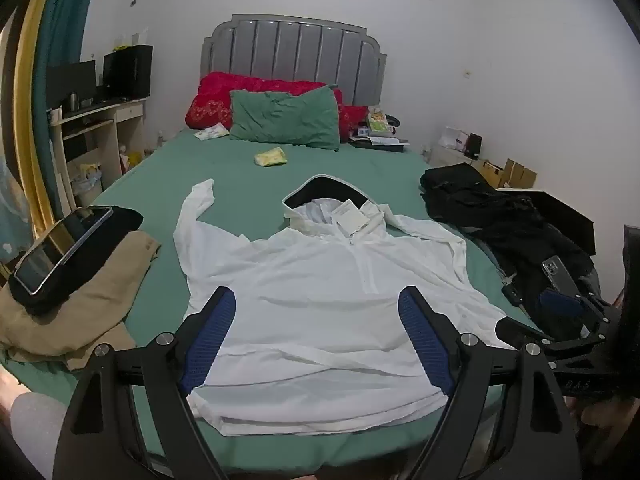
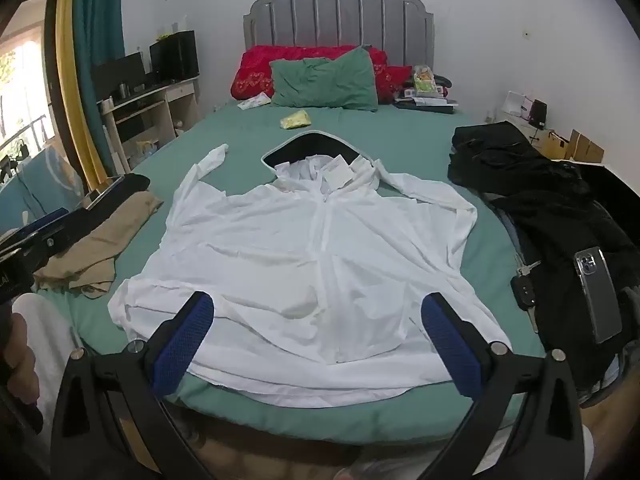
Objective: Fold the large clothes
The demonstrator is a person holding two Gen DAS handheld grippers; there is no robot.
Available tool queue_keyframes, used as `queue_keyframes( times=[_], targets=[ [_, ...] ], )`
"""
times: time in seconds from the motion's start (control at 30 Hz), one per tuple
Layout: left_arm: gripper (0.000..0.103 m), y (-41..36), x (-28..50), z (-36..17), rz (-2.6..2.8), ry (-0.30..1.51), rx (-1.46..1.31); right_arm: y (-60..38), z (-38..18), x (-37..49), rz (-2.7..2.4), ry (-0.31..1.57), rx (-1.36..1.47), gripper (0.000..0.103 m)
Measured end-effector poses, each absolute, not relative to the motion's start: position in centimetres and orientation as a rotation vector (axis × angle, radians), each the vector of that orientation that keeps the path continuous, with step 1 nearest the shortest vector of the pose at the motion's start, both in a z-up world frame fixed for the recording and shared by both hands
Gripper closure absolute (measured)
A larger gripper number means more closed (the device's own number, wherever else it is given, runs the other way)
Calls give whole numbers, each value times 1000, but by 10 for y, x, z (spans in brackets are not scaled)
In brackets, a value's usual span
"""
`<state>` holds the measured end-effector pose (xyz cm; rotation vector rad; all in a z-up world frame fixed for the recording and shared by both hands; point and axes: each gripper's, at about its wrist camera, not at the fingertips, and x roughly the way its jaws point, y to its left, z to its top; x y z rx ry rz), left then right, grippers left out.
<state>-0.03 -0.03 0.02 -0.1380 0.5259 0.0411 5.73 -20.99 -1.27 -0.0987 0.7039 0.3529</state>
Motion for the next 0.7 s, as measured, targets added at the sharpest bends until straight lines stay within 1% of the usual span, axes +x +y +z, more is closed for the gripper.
queue_keyframes(
  times=[0.03,0.27,0.33,0.7],
  targets=[
    [17,0,0,0,41,529,-135,-212,-12,56,349,671,-84,1],
    [17,-2,3,-2,38,530,-129,-218,-5,52,338,669,-76,1],
    [17,0,-2,2,40,528,-129,-225,-4,62,342,689,-68,1],
    [17,-13,2,10,42,518,-120,-227,3,59,330,655,-74,1]
  ],
)
